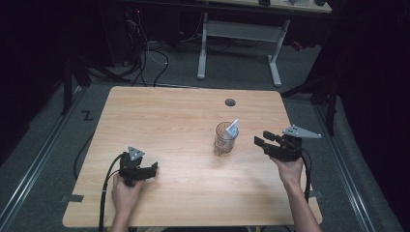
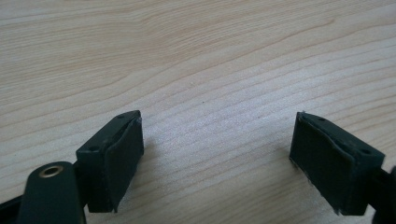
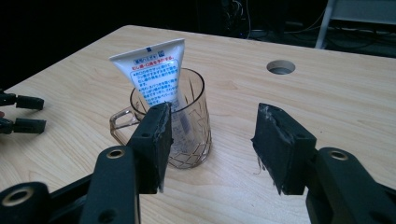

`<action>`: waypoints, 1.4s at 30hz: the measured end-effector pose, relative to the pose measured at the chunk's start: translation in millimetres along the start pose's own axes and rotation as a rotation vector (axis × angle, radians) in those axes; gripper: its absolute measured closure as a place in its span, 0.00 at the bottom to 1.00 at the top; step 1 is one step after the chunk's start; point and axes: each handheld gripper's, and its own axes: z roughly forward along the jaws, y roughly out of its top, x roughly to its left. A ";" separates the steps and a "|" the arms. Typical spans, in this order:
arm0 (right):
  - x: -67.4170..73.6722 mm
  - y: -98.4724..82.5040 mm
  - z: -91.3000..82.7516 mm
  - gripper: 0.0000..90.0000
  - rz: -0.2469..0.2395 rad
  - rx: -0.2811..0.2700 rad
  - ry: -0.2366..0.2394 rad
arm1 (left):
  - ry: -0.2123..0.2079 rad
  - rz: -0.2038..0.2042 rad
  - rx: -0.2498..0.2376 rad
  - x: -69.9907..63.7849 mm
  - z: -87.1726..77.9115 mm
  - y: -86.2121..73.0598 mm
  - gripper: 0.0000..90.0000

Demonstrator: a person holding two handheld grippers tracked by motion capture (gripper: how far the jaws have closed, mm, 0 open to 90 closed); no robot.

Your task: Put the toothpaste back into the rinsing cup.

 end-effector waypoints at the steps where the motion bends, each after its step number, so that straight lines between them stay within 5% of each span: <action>1: 0.0 0.0 0.0 0.52 0.000 0.000 0.000 | 0.000 0.000 0.000 0.0 0.0 0.0 0.19; 26: -7.8 -28.1 0.5 0.54 0.056 0.021 -0.018 | 0.000 0.000 0.000 0.0 0.0 0.0 0.19; 42: -6.8 -39.1 8.8 0.55 0.048 0.055 -0.035 | 0.000 0.000 0.000 0.0 0.0 0.0 0.19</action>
